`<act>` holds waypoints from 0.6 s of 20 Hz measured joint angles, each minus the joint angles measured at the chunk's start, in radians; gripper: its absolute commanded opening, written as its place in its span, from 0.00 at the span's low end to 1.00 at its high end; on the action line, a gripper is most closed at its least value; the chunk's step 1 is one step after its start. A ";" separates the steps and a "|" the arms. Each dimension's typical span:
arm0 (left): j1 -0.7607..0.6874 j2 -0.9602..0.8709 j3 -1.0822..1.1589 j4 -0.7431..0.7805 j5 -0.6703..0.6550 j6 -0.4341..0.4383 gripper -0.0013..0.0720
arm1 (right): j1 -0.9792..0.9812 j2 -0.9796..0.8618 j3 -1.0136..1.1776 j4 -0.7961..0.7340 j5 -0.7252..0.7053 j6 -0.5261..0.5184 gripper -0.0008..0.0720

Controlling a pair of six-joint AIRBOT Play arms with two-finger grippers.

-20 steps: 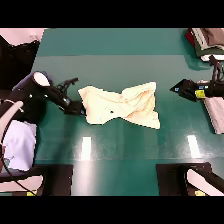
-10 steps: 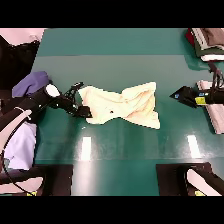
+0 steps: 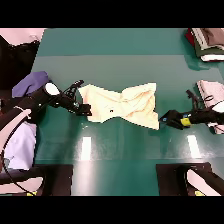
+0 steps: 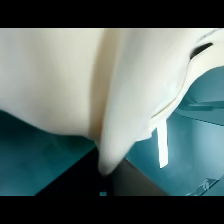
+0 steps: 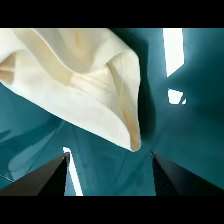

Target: Fold the shirts.

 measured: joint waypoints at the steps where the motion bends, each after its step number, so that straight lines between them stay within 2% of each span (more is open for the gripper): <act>1: 0.000 0.002 0.008 -0.001 -0.006 0.000 0.05 | 0.024 -0.002 -0.019 0.000 -0.013 0.000 0.80; 3: 0.000 0.008 0.021 -0.002 -0.014 0.001 0.05 | 0.077 -0.023 -0.043 0.001 -0.050 0.000 0.80; 4: 0.000 0.010 0.026 -0.003 -0.016 0.001 0.05 | 0.103 -0.042 -0.048 0.001 -0.066 0.002 0.73; 7: 0.000 0.013 0.040 -0.003 -0.035 0.001 0.05 | 0.171 -0.109 -0.034 0.014 -0.109 0.010 0.61; 9: 0.000 0.017 0.046 -0.004 -0.048 0.001 0.05 | 0.197 -0.142 -0.010 0.012 -0.128 0.018 0.60; 10: 0.000 0.020 0.047 -0.003 -0.052 0.001 0.05 | 0.206 -0.152 0.001 0.009 -0.141 0.017 0.41; 12: 0.000 0.026 0.050 -0.004 -0.060 0.001 0.05 | 0.212 -0.158 0.016 -0.016 -0.174 0.017 0.13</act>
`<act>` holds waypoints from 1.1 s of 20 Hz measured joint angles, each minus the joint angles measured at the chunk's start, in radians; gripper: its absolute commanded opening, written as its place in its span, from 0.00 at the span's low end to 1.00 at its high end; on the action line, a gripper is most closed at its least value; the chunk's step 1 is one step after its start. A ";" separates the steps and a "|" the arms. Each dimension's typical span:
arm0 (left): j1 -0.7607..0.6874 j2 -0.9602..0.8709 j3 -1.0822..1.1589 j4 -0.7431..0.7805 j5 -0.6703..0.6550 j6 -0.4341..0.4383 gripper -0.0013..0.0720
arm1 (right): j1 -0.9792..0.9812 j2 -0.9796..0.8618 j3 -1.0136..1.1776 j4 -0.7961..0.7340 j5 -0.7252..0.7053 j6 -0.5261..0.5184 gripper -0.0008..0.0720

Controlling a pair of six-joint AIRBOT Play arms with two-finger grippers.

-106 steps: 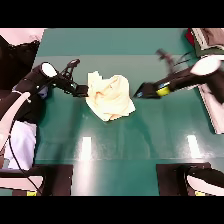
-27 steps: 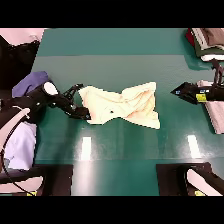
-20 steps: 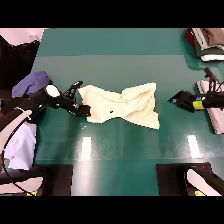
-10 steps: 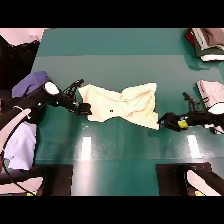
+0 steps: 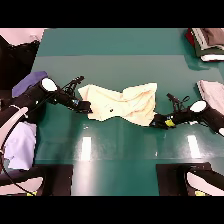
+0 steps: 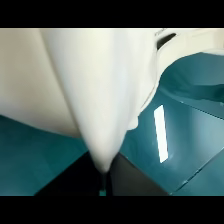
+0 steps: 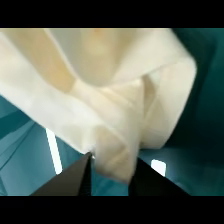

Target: Fold the shirts.

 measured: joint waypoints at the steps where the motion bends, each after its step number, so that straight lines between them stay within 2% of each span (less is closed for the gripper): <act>1: 0.000 0.002 0.002 0.000 -0.003 0.000 0.05 | 0.003 0.005 0.005 -0.003 -0.017 0.000 0.04; 8: 0.002 0.042 0.027 -0.006 -0.030 -0.002 0.05 | 0.008 0.120 0.019 0.003 -0.081 0.001 0.03; 12: 0.045 0.113 0.169 -0.061 -0.113 -0.003 0.05 | -0.032 0.245 0.119 0.005 -0.022 0.003 0.03; 17: 0.128 0.254 0.468 -0.119 -0.176 -0.015 0.05 | -0.239 0.415 0.379 0.007 0.128 0.003 0.03; 22: 0.167 0.363 0.742 -0.120 -0.190 -0.083 0.05 | -0.496 0.526 0.633 0.008 0.240 0.003 0.03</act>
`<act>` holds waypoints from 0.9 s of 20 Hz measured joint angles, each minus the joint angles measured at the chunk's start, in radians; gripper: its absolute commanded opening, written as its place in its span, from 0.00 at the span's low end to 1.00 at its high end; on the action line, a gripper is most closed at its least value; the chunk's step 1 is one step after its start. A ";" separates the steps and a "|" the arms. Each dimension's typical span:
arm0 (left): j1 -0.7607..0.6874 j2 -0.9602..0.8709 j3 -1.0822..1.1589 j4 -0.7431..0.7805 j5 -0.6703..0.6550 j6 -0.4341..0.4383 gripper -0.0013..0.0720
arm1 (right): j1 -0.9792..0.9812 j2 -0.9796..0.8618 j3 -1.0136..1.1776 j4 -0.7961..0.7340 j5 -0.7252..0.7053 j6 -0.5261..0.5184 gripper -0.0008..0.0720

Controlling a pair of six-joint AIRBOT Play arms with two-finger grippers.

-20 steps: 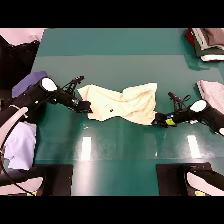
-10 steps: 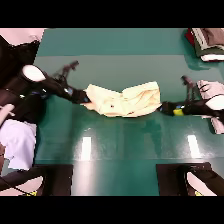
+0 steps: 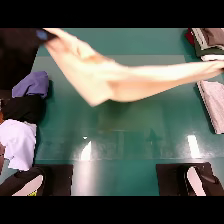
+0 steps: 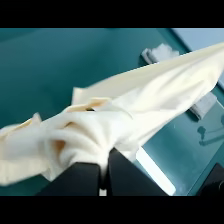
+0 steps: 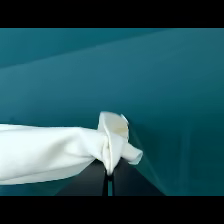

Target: Fold the shirts.

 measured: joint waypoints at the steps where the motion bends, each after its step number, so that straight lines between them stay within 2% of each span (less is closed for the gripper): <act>1: 0.003 0.017 0.045 0.001 -0.001 -0.019 0.05 | -0.031 0.011 0.045 0.001 0.011 0.000 0.03; 6: 0.008 0.097 0.196 0.006 -0.017 -0.100 0.05 | -0.111 -0.010 0.298 0.000 0.103 0.013 0.03; 11: 0.009 0.143 0.225 0.064 -0.046 -0.152 0.05 | -0.127 -0.158 0.570 -0.002 0.241 0.079 0.03; 15: 0.009 0.133 0.084 0.227 -0.069 -0.178 0.05 | -0.127 -0.315 0.697 0.006 0.352 0.142 0.03; 18: 0.009 0.080 -0.121 0.256 -0.046 -0.182 0.05 | -0.071 -0.433 0.672 -0.009 0.406 0.168 0.03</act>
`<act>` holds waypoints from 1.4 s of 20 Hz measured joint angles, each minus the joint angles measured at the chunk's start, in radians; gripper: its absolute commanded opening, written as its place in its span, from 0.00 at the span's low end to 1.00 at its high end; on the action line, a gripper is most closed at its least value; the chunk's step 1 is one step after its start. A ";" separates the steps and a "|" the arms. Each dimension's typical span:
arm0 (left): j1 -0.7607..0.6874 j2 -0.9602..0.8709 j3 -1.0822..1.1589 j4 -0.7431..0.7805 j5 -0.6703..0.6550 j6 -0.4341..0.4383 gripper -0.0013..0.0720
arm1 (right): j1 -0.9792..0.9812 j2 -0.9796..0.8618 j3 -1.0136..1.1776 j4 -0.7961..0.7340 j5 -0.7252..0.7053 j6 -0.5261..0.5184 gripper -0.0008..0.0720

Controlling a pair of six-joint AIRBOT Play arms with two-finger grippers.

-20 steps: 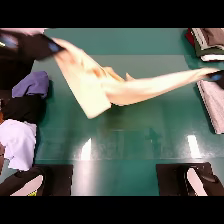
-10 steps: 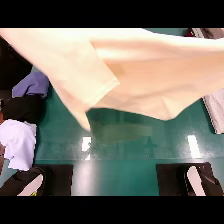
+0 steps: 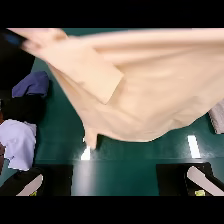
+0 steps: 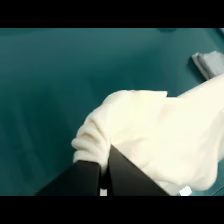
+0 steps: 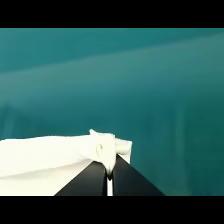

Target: Fold the shirts.

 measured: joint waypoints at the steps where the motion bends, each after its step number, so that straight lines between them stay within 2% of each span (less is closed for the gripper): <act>1: 0.000 -0.028 -0.076 -0.005 0.026 0.000 0.05 | 0.035 -0.037 -0.028 -0.021 0.005 0.002 0.03; 4: 0.000 -0.130 -0.241 -0.088 0.138 0.049 0.05 | 0.175 -0.134 -0.129 -0.169 -0.047 -0.011 0.03; 8: -0.001 -0.298 -0.324 -0.245 0.274 0.151 0.05 | 0.337 -0.248 -0.230 -0.375 -0.199 -0.018 0.03; 11: -0.011 -0.406 -0.343 -0.311 0.321 0.218 0.05 | 0.396 -0.330 -0.260 -0.435 -0.282 -0.015 0.03; 14: -0.014 -0.477 -0.351 -0.336 0.362 0.249 0.06 | 0.412 -0.386 -0.271 -0.468 -0.329 -0.008 0.03; 15: -0.012 -0.490 -0.351 -0.336 0.373 0.257 0.40 | 0.412 -0.397 -0.273 -0.470 -0.339 -0.007 0.10; 16: -0.009 -0.498 -0.347 -0.335 0.380 0.260 0.86 | 0.409 -0.405 -0.274 -0.476 -0.351 -0.005 0.54; 17: -0.001 -0.505 -0.339 -0.323 0.381 0.262 0.90 | 0.401 -0.411 -0.273 -0.477 -0.360 -0.005 0.92; 19: 0.027 -0.513 -0.310 -0.307 0.352 0.265 0.90 | 0.380 -0.417 -0.258 -0.482 -0.364 -0.005 0.94; 22: 0.099 -0.518 -0.259 -0.289 0.243 0.268 0.90 | 0.344 -0.418 -0.216 -0.481 -0.319 -0.005 0.93; 23: 0.121 -0.519 -0.251 -0.283 0.201 0.269 0.90 | 0.332 -0.414 -0.206 -0.481 -0.291 -0.005 0.91; 25: 0.153 -0.520 -0.256 -0.239 0.114 0.271 0.90 | 0.318 -0.399 -0.197 -0.481 -0.241 -0.006 0.78; 28: 0.169 -0.521 -0.327 -0.200 0.058 0.276 0.90 | 0.309 -0.355 -0.258 -0.461 -0.196 -0.030 0.78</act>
